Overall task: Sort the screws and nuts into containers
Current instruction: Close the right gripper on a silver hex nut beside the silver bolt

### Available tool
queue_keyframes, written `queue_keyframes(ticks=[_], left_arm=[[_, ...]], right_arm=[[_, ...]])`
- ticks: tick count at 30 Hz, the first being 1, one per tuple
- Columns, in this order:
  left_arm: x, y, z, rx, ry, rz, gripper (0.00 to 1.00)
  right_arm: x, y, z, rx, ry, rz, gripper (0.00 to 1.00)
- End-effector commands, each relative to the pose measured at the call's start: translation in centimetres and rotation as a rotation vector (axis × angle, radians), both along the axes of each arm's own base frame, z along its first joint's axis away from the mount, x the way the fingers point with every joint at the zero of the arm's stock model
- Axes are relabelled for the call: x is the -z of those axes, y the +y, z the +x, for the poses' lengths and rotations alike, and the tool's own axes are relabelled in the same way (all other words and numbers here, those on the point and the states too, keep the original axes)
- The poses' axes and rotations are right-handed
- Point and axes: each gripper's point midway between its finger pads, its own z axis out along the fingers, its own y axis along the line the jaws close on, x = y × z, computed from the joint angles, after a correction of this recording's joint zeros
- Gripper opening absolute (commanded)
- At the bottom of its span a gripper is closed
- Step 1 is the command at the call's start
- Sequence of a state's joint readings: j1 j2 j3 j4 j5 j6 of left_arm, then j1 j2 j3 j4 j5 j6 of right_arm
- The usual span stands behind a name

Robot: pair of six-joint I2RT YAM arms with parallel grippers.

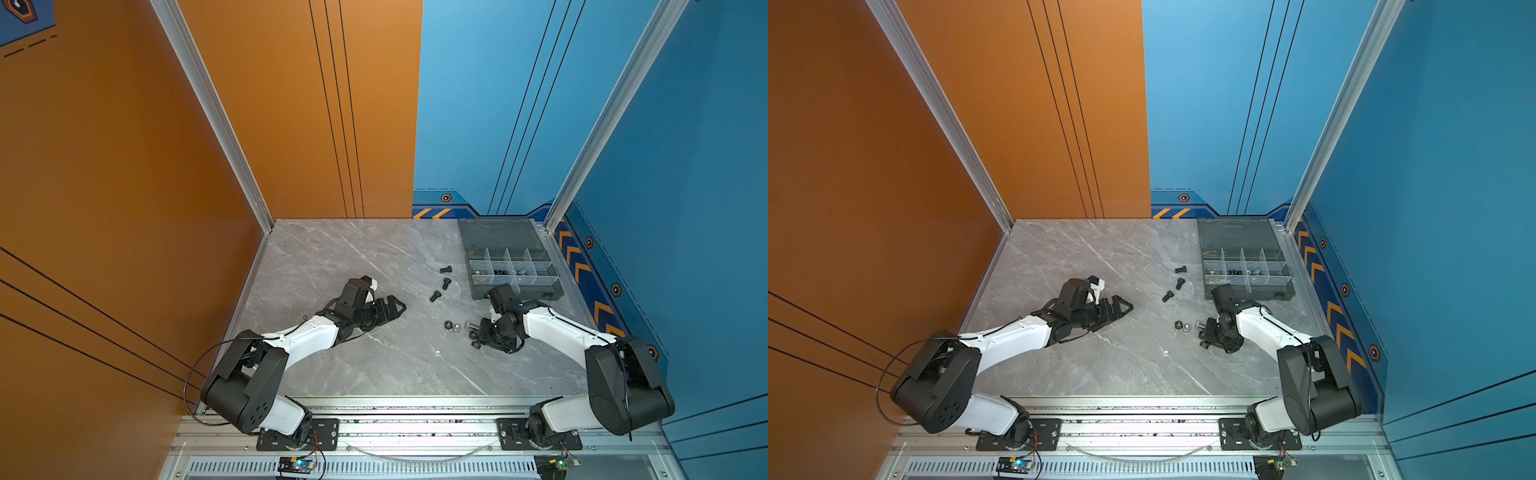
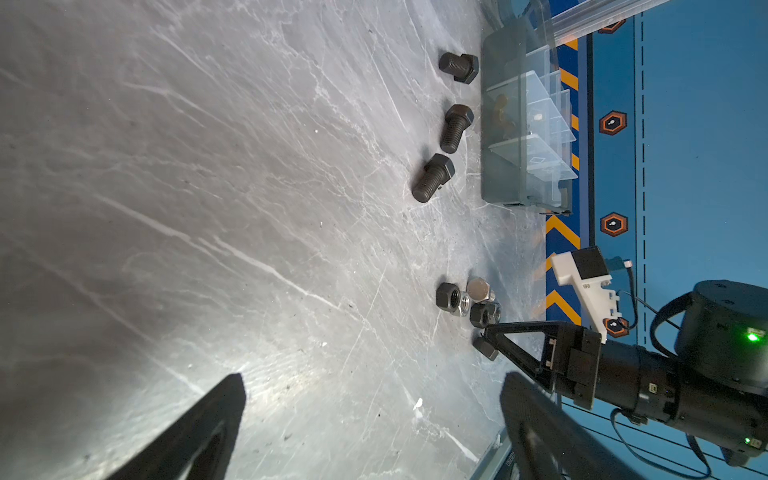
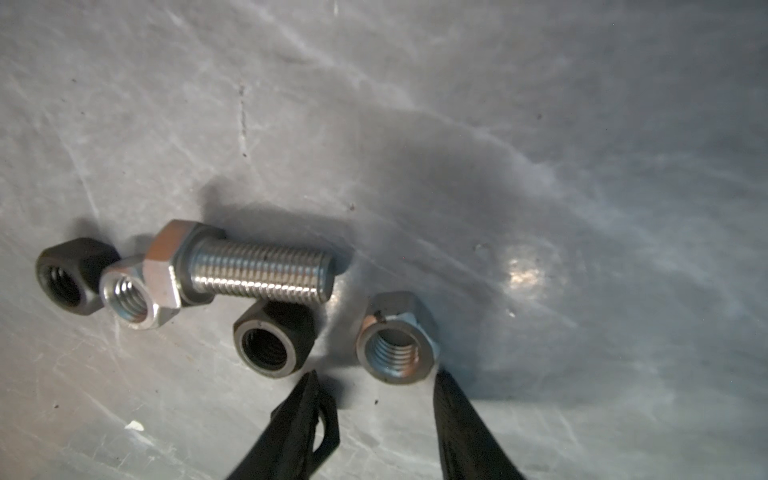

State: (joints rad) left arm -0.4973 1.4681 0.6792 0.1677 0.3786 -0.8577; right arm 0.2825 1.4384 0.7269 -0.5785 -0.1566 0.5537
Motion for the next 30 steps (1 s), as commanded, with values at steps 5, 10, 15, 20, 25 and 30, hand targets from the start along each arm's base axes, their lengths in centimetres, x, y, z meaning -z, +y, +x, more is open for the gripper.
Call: queue_keyframes(ticks=[5, 10, 15, 20, 25, 30], left_arm=[[-0.8, -0.7, 0.1, 0.022, -0.014, -0.018, 0.98], [-0.8, -0.8, 0.1, 0.023, -0.014, -0.018, 0.98], [-0.8, -0.8, 0.0, 0.023, -0.012, -0.018, 0.98], [-0.7, -0.8, 0.1, 0.022, -0.01, -0.018, 0.98], [-0.7, -0.8, 0.1, 0.024, -0.009, -0.017, 0.98], [-0.7, -0.8, 0.1, 0.025, -0.01, -0.018, 0.98]], right_arm=[[0.9, -0.9, 0.7, 0.011, 0.0, -0.037, 0.46], [1.0, -1.6, 0.9, 0.026, 0.002, -0.059, 0.45], [1.2, -2.2, 0.9, 0.026, 0.013, -0.094, 0.45], [1.5, -2.4, 0.7, 0.027, 0.025, -0.108, 0.44], [1.6, -2.7, 0.7, 0.032, 0.029, -0.124, 0.44], [1.9, -2.7, 0.7, 0.028, 0.04, -0.134, 0.41]])
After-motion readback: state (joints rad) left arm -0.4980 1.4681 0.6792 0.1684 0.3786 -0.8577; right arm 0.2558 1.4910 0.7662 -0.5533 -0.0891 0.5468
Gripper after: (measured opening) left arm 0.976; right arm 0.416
